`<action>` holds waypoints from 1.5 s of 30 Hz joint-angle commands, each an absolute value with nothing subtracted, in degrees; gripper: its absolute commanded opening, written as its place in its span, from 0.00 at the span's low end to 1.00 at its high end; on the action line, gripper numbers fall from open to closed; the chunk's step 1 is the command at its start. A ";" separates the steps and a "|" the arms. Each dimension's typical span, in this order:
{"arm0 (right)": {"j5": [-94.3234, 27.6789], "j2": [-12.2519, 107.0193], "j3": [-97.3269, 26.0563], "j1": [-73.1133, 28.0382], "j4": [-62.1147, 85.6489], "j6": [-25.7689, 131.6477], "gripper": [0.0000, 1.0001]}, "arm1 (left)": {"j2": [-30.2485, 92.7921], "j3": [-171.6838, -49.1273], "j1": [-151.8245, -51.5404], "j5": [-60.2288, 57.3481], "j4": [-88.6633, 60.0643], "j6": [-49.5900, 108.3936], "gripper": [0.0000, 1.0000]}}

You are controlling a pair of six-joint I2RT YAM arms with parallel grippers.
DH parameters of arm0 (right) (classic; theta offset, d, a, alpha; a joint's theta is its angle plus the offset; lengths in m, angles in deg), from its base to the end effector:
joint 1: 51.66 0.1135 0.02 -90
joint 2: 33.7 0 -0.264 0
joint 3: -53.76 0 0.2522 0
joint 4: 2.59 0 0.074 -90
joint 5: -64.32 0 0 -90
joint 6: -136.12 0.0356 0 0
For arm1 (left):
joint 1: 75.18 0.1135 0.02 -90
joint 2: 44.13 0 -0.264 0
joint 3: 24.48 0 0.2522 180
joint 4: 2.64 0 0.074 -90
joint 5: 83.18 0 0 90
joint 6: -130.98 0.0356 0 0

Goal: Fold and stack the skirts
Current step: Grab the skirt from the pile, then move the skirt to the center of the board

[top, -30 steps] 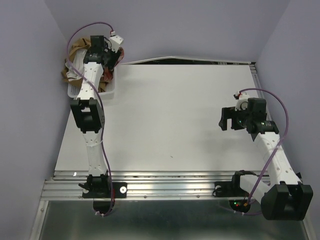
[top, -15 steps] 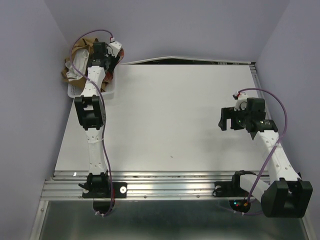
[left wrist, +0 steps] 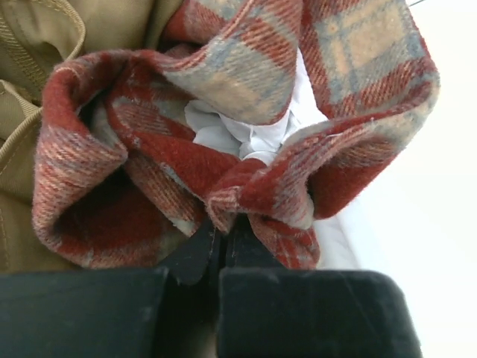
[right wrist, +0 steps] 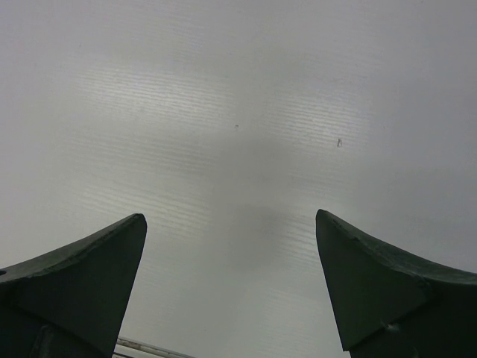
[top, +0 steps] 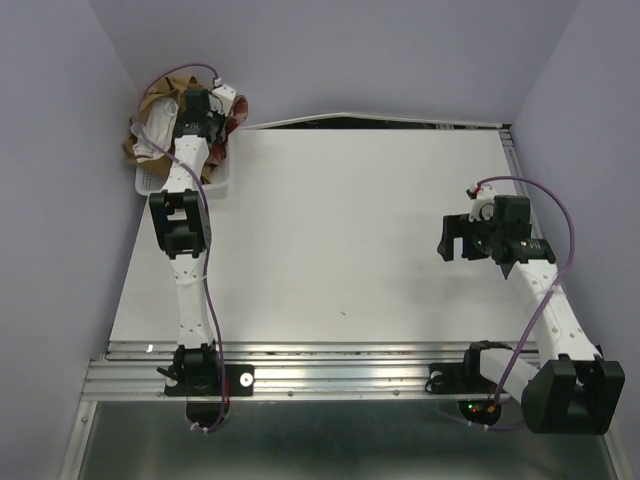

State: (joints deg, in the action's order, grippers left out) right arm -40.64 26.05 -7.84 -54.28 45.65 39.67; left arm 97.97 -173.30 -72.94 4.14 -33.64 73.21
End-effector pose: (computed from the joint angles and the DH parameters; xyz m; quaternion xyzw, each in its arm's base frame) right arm 0.2140 -0.0006 0.2712 -0.0791 0.9184 0.0914 0.3767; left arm 0.5783 0.0210 0.2601 0.2295 0.8079 0.1420 0.5239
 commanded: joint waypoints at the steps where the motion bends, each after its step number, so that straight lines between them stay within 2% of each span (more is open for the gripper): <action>1: -40.80 25.89 -9.75 -54.56 44.92 39.09 1.00 | 89.83 -174.82 -72.20 2.08 -30.20 70.78 0.00; 14: -41.33 23.26 -9.22 -54.56 44.92 39.27 1.00 | 75.23 -178.51 -72.20 0.40 -26.43 64.54 0.00; 25: -41.50 21.15 -8.61 -54.56 44.83 39.36 1.00 | 68.11 -180.09 -72.28 5.24 -18.25 64.01 0.00; 31: -41.24 20.18 -8.52 -54.56 44.66 39.62 1.00 | 61.53 -177.20 -73.77 -6.17 -18.51 63.21 0.00; 38: -41.24 21.67 -11.23 -54.56 45.27 40.85 1.00 | 53.61 -170.78 -86.95 -8.91 -26.33 74.19 0.00; 45: -39.40 26.06 -16.15 -56.40 45.62 42.52 1.00 | 53.33 -170.16 -101.08 0.48 -31.52 81.58 0.00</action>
